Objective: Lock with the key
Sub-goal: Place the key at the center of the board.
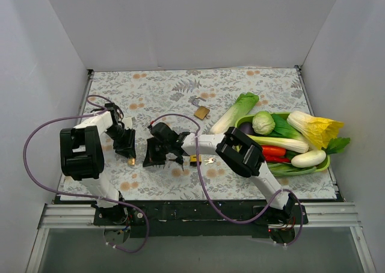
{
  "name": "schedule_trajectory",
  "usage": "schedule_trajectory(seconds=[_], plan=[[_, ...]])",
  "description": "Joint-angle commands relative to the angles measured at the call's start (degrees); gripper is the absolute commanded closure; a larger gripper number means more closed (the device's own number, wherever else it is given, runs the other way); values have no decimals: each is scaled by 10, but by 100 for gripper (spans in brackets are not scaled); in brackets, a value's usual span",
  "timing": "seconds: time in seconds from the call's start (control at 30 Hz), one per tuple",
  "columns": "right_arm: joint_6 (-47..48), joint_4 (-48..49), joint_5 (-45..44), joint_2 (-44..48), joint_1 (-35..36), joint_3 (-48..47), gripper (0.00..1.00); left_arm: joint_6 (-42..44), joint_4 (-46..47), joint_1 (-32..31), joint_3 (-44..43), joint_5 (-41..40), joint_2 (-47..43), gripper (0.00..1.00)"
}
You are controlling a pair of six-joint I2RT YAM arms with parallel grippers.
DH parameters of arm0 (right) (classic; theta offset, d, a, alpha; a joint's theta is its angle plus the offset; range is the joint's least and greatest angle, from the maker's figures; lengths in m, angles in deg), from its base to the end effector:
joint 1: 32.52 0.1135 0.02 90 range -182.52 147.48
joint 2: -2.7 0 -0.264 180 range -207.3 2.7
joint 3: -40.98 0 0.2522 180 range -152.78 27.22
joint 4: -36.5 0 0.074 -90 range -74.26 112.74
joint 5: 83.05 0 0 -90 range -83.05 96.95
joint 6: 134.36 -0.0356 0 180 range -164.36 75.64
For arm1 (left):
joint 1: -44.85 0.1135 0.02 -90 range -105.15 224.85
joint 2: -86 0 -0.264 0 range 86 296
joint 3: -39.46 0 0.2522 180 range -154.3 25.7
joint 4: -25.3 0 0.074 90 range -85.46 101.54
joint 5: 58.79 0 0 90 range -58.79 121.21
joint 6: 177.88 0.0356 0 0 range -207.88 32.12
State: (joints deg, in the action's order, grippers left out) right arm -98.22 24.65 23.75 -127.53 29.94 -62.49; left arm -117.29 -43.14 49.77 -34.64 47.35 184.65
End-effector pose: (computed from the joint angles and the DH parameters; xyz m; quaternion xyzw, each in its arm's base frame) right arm 0.2221 0.4482 0.1341 -0.1300 0.8842 0.4338 0.1145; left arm 0.2833 0.0145 0.1617 0.2956 -0.9446 0.1317 0.0550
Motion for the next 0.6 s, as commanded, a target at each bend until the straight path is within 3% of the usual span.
schedule_trajectory(seconds=[0.0, 0.13, 0.3, 0.57], plan=[[-2, 20, 13, -12, -3, -27, 98, 0, 12, -9, -4, 17, 3, 99], [-3, 24, 17, -12, -6, -27, 92, -1, 12, -8, 0, 17, 11, 99], [-3, 27, 19, -14, -7, -26, 63, -2, 14, -9, 5, 15, 11, 91], [10, 18, 6, -4, -5, -34, 54, -3, 20, -10, 16, 13, 9, 81]])
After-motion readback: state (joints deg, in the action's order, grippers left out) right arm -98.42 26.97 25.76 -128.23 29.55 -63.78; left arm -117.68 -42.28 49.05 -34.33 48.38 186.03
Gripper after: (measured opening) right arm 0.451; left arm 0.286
